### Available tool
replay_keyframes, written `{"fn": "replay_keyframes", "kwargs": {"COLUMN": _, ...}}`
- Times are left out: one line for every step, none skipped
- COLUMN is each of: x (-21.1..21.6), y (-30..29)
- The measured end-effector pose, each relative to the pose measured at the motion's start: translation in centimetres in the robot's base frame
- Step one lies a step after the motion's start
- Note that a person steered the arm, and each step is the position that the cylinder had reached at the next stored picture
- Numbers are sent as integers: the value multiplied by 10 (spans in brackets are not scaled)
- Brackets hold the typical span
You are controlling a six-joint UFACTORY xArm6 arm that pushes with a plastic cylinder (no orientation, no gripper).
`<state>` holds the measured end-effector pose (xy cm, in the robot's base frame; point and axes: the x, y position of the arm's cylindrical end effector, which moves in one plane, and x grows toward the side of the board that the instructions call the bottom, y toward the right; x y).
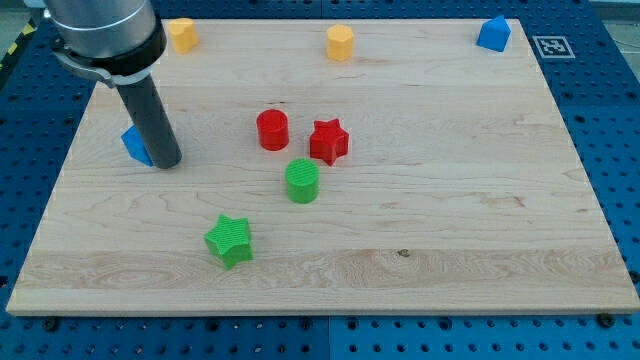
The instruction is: Move the blue cube to the center left of the board
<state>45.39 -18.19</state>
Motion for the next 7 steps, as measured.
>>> {"fn": "replay_keyframes", "kwargs": {"x": 0, "y": 5}}
{"fn": "replay_keyframes", "kwargs": {"x": 7, "y": 22}}
{"fn": "replay_keyframes", "kwargs": {"x": 24, "y": 24}}
{"fn": "replay_keyframes", "kwargs": {"x": 28, "y": 24}}
{"fn": "replay_keyframes", "kwargs": {"x": 13, "y": 14}}
{"fn": "replay_keyframes", "kwargs": {"x": -5, "y": -4}}
{"fn": "replay_keyframes", "kwargs": {"x": -25, "y": -4}}
